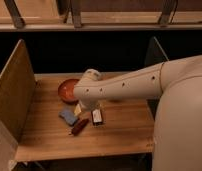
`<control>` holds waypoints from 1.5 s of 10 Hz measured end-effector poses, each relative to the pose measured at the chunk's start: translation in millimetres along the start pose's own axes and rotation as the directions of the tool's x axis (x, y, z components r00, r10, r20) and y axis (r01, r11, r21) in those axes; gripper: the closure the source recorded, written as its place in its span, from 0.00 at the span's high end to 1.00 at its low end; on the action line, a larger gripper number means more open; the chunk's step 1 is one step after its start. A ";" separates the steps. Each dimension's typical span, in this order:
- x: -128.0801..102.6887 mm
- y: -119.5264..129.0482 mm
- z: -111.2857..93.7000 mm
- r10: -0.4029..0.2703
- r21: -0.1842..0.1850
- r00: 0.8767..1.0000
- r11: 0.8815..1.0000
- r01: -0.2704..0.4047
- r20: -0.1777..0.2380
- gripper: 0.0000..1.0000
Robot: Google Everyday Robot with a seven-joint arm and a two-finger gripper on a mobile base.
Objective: Place the pepper on the white sponge
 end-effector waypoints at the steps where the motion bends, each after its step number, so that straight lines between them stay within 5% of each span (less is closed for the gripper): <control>1: 14.5 21.3 14.3 -0.011 -0.065 0.999 0.998 0.008 -0.047 0.80; 3: 32.3 42.1 31.6 -0.036 -0.130 0.994 0.991 0.022 -0.104 0.80; 6: 45.7 49.7 56.2 -0.055 -0.158 0.984 0.987 0.028 -0.171 0.80; 10: 45.0 58.1 88.0 -0.085 -0.119 0.968 0.991 0.058 -0.234 0.80; 15: 12.7 64.0 110.7 -0.062 -0.021 0.973 0.998 0.059 -0.223 0.80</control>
